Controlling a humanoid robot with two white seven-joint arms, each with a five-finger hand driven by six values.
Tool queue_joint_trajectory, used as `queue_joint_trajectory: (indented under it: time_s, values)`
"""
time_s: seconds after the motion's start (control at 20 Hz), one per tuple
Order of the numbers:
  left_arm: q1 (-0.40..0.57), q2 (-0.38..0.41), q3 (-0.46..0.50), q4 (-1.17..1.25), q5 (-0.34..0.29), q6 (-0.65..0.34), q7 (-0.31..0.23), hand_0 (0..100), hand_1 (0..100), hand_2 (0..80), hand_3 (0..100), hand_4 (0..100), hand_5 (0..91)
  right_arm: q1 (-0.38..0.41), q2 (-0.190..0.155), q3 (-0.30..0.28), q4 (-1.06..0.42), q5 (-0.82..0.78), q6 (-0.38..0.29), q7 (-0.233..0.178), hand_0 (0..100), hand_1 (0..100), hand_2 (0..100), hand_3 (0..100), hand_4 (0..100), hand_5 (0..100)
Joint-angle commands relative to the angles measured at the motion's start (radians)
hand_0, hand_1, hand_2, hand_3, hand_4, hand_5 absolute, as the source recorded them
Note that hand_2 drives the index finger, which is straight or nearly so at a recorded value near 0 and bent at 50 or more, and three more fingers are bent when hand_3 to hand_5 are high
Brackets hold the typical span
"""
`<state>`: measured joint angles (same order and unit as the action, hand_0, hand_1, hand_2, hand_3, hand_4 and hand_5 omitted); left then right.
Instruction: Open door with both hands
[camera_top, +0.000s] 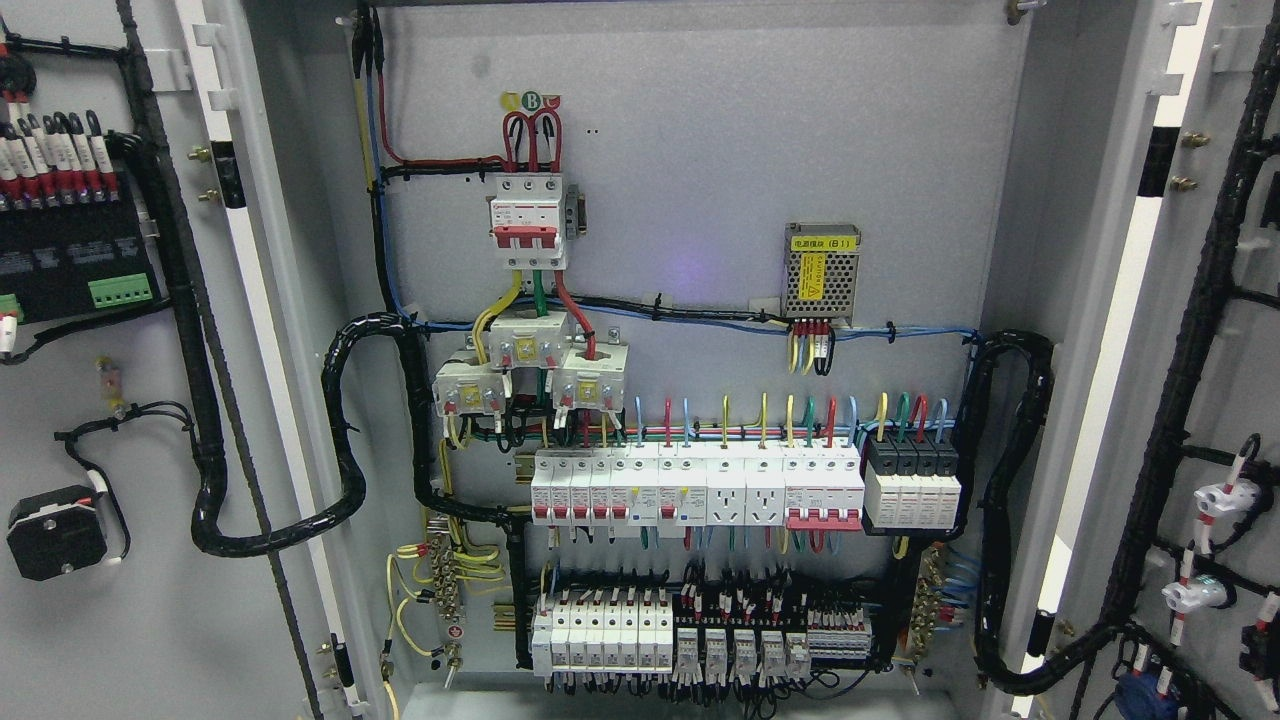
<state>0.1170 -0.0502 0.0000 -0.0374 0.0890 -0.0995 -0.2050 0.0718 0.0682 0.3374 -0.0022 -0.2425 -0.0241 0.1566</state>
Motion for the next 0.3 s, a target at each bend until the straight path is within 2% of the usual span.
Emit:
queue_joint_trajectory:
  time_s: [0.0,0.25]
  values:
    - [0.000,0.000,0.000,-0.018,0.000,0.000,-0.001,0,0,0.0,0,0,0.0,0.000,0.010,-0.004,-0.001,0.000,0.001,0.004,38,0,0,0,0,0]
    - [0.000,0.000,0.002,-0.018,0.000,0.000,-0.001,0,0,0.0,0,0,0.0,0.000,0.008,-0.009,-0.001,0.000,0.001,0.006,38,0,0,0,0,0]
